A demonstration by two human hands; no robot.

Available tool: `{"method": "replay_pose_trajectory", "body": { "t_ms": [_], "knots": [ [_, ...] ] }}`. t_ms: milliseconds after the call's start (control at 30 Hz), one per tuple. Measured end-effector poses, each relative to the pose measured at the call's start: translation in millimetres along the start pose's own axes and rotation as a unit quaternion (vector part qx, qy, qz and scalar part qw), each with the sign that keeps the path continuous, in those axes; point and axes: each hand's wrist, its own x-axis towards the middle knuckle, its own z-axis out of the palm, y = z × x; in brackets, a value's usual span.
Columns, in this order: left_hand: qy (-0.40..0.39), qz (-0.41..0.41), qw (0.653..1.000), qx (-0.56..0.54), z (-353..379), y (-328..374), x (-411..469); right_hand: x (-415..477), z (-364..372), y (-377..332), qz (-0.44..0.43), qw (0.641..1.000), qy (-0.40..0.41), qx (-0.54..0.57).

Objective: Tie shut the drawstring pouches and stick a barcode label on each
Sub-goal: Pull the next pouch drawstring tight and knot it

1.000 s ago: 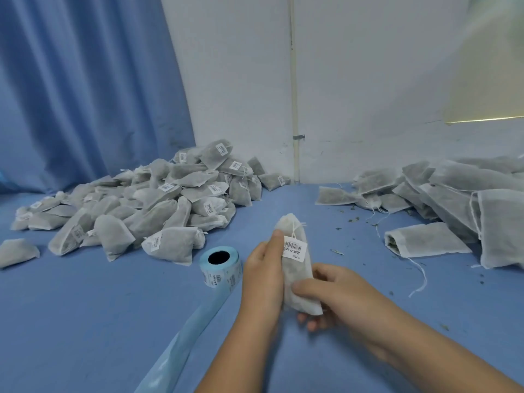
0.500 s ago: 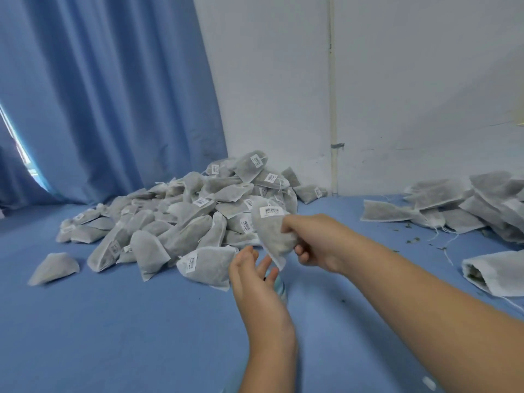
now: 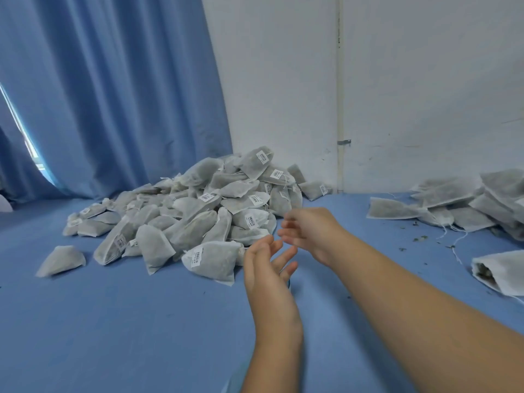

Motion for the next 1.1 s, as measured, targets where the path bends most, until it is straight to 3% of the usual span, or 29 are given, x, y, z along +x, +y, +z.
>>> {"method": "replay_pose_trajectory", "body": {
  "t_ms": [433, 567, 700, 767, 867, 1000, 1100],
  "knots": [
    [-0.164, -0.104, 0.977, 0.09, 19, -24, -34, -84, -108, 34, -0.004, 1.0, -0.006, -0.014],
    [-0.201, -0.127, 0.963, 0.128, 35, -42, -51, -107, -147, 35, -0.02, 0.999, 0.025, -0.02],
    [-0.234, -0.131, 0.943, 0.198, 51, -63, -67, -117, -183, 30, -0.056, 0.982, 0.118, -0.135],
    [-0.247, -0.122, 0.936, 0.219, 54, -70, -72, -114, -207, 25, -0.093, 0.945, 0.191, -0.247],
    [-0.263, -0.107, 0.927, 0.245, 53, -75, -75, -108, -246, 15, -0.147, 0.841, 0.291, -0.433],
    [-0.284, -0.088, 0.915, 0.272, 51, -77, -77, -97, -273, 21, -0.083, 0.738, 0.328, -0.584],
    [-0.301, -0.076, 0.906, 0.288, 51, -79, -80, -89, -276, 32, -0.04, 0.706, 0.336, -0.622]
  ]
}}
